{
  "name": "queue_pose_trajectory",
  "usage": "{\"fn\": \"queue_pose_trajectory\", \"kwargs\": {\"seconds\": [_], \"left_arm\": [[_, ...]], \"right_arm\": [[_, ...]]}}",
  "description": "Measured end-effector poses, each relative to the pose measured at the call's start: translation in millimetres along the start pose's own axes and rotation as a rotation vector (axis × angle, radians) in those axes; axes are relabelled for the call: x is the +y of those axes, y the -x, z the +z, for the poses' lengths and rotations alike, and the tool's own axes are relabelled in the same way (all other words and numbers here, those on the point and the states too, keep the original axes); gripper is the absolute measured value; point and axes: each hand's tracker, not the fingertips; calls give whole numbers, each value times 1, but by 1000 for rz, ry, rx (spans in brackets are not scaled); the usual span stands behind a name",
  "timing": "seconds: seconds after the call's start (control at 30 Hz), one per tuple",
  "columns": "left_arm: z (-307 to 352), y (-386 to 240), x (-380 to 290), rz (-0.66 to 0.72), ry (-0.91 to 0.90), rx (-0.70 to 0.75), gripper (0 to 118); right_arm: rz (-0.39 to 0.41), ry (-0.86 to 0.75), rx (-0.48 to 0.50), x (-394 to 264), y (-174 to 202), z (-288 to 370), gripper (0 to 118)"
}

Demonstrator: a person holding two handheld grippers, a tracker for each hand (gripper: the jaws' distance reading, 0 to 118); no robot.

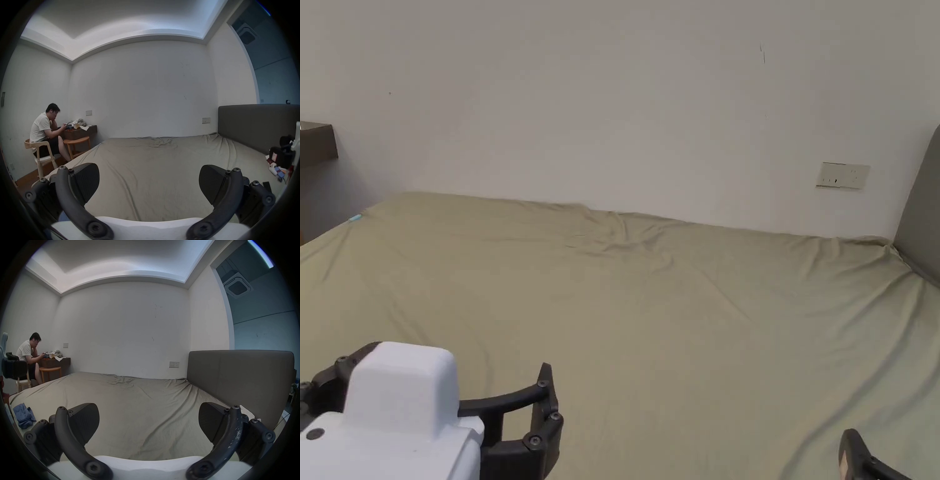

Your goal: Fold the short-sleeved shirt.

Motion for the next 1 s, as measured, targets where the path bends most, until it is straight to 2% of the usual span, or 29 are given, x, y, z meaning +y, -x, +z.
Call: {"fn": "queue_pose_trajectory", "kwargs": {"seconds": [0.27, 0.5, 1.0], "left_arm": [[-6, -5, -4, -15, 50, -73, 118], [-11, -3, -3, 40, 46, -27, 118], [-12, -1, -2, 44, 77, -56, 118]], "right_arm": [[-14, 10, -3, -2, -3, 2, 118], [-13, 9, -7, -1, -7, 4, 118], [-33, 11, -2, 1, -8, 2, 118]]}}
